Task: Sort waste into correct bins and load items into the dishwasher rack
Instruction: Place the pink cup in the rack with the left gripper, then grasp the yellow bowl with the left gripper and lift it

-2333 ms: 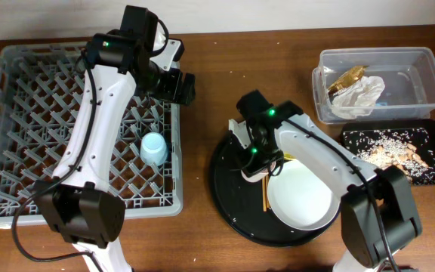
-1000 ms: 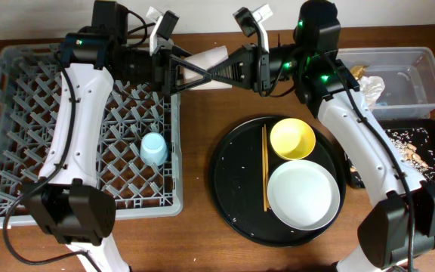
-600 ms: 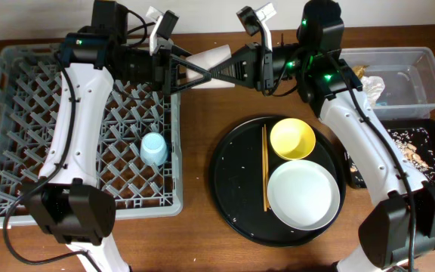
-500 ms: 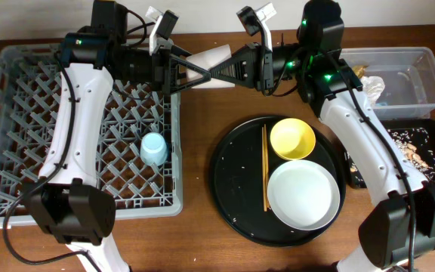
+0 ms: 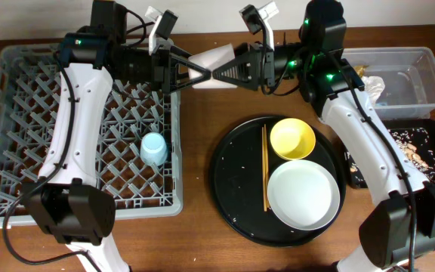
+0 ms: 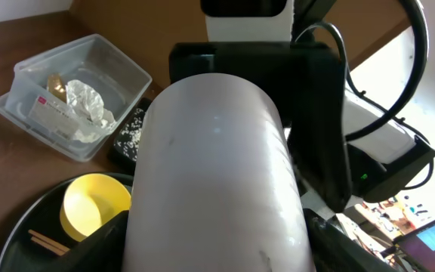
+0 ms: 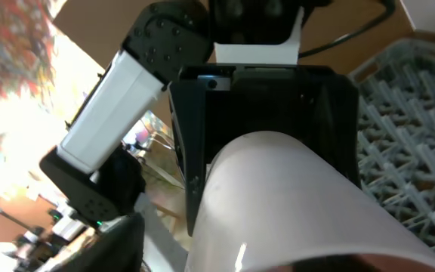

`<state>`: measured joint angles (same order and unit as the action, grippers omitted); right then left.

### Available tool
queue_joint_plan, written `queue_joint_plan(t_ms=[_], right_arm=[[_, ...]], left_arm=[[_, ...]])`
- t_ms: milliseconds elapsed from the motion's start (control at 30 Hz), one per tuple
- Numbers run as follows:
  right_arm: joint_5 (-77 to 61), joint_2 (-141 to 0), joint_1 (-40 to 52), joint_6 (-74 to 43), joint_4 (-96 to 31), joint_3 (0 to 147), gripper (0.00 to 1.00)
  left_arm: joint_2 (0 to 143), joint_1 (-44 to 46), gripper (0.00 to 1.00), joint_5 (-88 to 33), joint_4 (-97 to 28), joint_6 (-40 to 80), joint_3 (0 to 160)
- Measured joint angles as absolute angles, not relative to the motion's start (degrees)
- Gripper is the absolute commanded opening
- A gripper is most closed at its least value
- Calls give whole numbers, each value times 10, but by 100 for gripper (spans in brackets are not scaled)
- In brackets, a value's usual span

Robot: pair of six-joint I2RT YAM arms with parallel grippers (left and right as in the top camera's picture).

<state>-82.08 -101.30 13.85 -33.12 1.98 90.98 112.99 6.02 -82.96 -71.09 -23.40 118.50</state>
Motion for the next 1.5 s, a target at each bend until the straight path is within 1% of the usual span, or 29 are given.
queue_joint_plan(t_ms=[133, 200, 300, 333, 367, 433, 467, 500, 533, 567, 633, 667, 700, 800, 967, 1067, 1167, 1200, 1267, 1300, 1333, 1367, 1400, 1500], right_arm=[[-820, -1013, 125, -331, 20, 910, 85], [-820, -1013, 103, -330, 20, 910, 98], [-820, -1013, 55, -330, 8, 910, 98], [-814, -1012, 33, -322, -37, 911, 98], [-809, -1012, 18, -316, -69, 913, 98], [-762, -1011, -3, -268, -213, 918, 98], [-719, -1011, -4, -244, -286, 919, 98], [-643, -1011, 2, -211, -374, 918, 98], [-606, -1011, 5, -204, -404, 918, 98], [-525, -1010, 14, -190, -458, 918, 98], [-398, -1010, 36, -178, -511, 918, 98], [-336, -1010, 48, -175, -533, 918, 98], [-317, -1010, 51, -173, -538, 918, 98], [-271, -1010, 54, -170, -560, 918, 98], [-255, -1010, 54, -165, -568, 918, 98], [-254, -1010, 54, -165, -568, 918, 98], [-253, -1010, 54, -165, -571, 918, 98], [-253, -1010, 54, -165, -575, 918, 98], [-253, -1010, 54, -161, -584, 918, 98], [-250, -1010, 54, -161, -586, 918, 98], [-248, -1010, 54, -160, -586, 918, 98], [-246, -1010, 54, -160, -586, 918, 98], [-246, -1010, 54, -160, -586, 918, 98], [-246, -1010, 54, -160, -586, 918, 98]], left_arm=[[1130, 60, 61, -832, -711, -234, 1185], [1130, 60, 61, -831, -711, -234, 1185], [1130, 60, 60, -818, -711, -234, 1185], [1130, 61, 59, -790, -711, -229, 1185], [1130, 61, 59, -746, -711, -219, 1185], [1130, 62, 59, -609, -714, -178, 1185], [1130, 62, 59, -542, -717, -156, 1185], [1130, 62, 59, -456, -727, -133, 1185], [1130, 62, 59, -377, -737, -113, 1185], [1130, 62, 59, -303, -748, -99, 1185], [1130, 62, 58, -158, -761, -79, 1185], [1130, 62, 56, -109, -763, -67, 1185], [1130, 62, 56, -64, -763, -58, 1185], [1130, 62, 56, -12, -759, -48, 1165], [1132, 64, 57, 7, -715, -46, 1089], [1132, 74, 57, 7, -681, -46, 1088], [1143, 98, 57, 7, -675, -46, 1088], [1163, 109, 57, 28, -674, -46, 1088], [1191, 110, 57, 31, -675, -46, 1088], [1196, 110, 61, 32, -675, -46, 1088], [1199, 110, 76, 32, -676, -46, 1087], [1199, 110, 97, 32, -676, -46, 1087], [1199, 110, 99, 35, -676, -48, 1087], [1199, 111, 99, 34, -674, -40, 1087]])
